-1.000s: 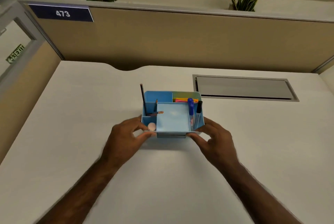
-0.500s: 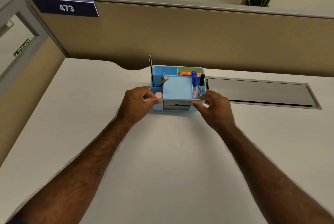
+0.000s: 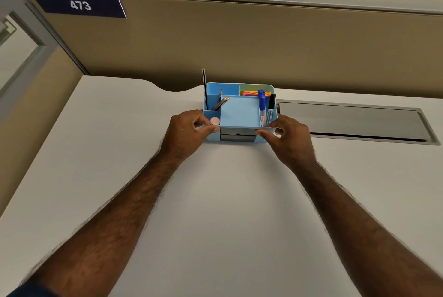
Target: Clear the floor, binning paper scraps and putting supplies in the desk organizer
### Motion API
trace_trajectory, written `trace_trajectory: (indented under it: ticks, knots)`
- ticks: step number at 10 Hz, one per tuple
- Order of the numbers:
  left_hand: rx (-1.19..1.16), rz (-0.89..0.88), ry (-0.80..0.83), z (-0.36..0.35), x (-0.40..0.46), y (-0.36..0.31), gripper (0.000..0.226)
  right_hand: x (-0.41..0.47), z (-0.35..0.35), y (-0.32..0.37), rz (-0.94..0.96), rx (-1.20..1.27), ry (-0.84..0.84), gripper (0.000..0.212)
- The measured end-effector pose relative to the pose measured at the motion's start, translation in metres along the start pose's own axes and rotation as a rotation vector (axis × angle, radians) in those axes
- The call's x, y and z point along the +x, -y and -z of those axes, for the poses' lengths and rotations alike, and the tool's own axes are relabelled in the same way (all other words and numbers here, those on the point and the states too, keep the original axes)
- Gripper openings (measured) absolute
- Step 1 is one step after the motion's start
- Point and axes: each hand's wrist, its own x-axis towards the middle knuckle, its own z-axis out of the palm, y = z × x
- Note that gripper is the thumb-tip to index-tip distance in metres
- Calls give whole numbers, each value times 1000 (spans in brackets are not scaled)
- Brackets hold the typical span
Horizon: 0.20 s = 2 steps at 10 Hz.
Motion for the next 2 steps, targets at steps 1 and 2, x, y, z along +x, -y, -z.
trace_trajectory:
  ticks: [1, 2]
  knots:
    - [-6, 2, -8, 2, -3, -4, 29, 1, 5, 3, -36, 17, 16, 55]
    - [5, 61, -55, 4, -9, -10, 31, -1, 17, 9, -27, 3, -47, 65]
